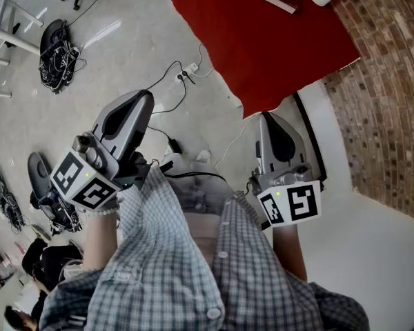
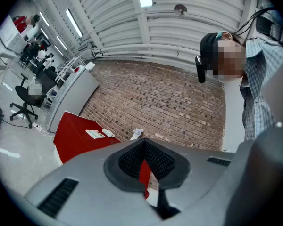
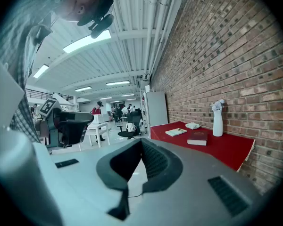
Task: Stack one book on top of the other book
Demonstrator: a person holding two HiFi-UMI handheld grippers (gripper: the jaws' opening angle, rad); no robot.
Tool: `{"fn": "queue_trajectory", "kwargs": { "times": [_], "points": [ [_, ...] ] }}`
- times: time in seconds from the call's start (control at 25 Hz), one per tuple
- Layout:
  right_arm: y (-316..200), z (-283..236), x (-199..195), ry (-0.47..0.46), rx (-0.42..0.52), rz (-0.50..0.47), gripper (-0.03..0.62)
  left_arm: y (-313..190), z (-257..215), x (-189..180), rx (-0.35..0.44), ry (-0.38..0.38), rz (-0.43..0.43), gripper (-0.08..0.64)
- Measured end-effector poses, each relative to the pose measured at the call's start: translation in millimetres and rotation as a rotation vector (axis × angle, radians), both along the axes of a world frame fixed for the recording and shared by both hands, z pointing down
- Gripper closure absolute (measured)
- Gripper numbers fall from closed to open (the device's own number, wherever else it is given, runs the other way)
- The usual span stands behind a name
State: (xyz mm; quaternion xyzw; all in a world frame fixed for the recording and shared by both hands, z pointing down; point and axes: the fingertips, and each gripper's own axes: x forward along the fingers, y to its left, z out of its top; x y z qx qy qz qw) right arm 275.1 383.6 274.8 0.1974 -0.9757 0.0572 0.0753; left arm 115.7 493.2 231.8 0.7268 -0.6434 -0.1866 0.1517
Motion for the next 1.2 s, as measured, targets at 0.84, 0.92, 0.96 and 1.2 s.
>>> {"fn": "queue_trajectory", "kwargs": {
  "times": [0.84,0.92,0.96,1.2],
  "points": [
    [-14.4,-1.6,22.1,-0.042,-0.018,0.016,0.584,-8.3,-1.1,23.3,-0.008,-0.058,-0.032,0.552],
    [-15.4,-1.9,27.4,-0.046,-0.018,0.012,0.584,-9.4,-1.6,28.0,-0.007,-0.064,-0.041,0.552],
    [-15.8,-1.9,30.6,-0.048,-0.018,0.008,0.584,-9.8,-1.9,30.9,-0.007,-0.069,-0.045,0.552],
    [-22.6,3.2,48.3,-0.041,-0.009,0.003,0.584,-14.1,-3.2,47.3,0.001,-0.092,-0.057,0.552]
  ]
}}
